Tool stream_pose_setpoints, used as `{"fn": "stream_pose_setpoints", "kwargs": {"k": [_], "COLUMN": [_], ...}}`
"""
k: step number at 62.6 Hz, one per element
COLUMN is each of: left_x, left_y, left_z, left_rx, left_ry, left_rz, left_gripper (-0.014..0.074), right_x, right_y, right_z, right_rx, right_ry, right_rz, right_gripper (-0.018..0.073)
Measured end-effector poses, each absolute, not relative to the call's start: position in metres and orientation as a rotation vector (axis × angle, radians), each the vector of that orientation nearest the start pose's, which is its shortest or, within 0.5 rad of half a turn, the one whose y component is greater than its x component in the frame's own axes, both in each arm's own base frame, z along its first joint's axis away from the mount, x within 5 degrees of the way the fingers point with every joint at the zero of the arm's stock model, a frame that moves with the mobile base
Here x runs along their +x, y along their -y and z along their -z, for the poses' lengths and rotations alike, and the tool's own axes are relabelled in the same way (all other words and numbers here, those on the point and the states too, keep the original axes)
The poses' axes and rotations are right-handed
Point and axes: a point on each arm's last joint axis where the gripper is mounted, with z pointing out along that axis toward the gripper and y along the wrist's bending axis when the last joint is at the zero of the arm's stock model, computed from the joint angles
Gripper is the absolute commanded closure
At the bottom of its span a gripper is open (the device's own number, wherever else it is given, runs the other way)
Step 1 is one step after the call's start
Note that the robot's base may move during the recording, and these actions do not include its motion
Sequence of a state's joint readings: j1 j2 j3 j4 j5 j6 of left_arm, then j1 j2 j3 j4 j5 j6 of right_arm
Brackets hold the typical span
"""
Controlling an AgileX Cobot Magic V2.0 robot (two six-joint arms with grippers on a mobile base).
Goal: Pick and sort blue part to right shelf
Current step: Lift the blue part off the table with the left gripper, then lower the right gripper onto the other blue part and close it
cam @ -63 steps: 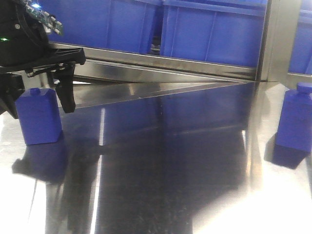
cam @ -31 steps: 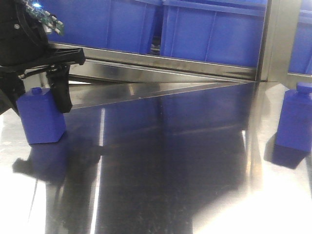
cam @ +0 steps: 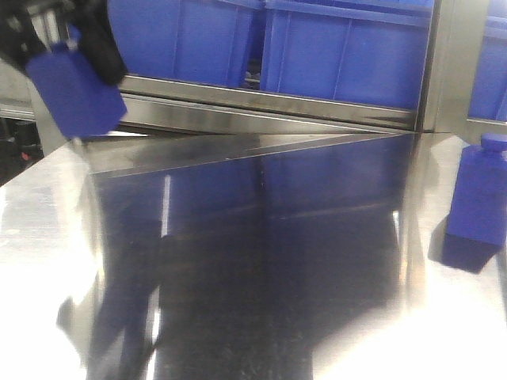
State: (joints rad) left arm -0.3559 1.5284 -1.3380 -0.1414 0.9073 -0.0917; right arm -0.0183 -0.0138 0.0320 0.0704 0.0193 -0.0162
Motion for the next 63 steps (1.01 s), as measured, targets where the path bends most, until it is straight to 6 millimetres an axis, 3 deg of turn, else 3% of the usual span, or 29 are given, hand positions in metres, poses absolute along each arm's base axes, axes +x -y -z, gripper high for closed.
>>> {"fn": "stream_pose_setpoints", "kwargs": {"k": [17,26,38,45,55,63], "left_x": [0.242,0.208,0.168,0.148,0.126,0.119], "left_y": [0.099,0.085,0.07,0.062,0.053,0.051], "left_z": [-0.362,-0.364,-0.359,-0.357,-0.356,-0.353], "left_rx": [0.344,0.33,0.313,0.316,0.306,0.307], "left_ry": [-2.288,-2.175,-2.071,-1.995,-1.903,-1.891], "left_rz": [0.339,0.346,0.356,0.353,0.357,0.357], "left_gripper": [0.0279,0.0279,0.0279,0.028,0.0281,0.0281], "right_x": [0.057,0.056,0.048,0.044,0.054,0.075], "right_y": [0.001,0.001,-0.001,-0.002,-0.003,-0.004], "right_z": [-0.203,-0.207,-0.24,-0.267,-0.306,-0.328], "right_rx": [0.064,0.092,0.084,0.07,0.065,0.066], "right_ry": [-1.501,-1.471,-1.486,-1.527,-1.617,-1.713], "right_rz": [-0.04,-0.067,-0.09,-0.095,-0.104,-0.114], "right_gripper": [0.0503,0.0503,0.049,0.0352,0.0015,-0.0024]}}
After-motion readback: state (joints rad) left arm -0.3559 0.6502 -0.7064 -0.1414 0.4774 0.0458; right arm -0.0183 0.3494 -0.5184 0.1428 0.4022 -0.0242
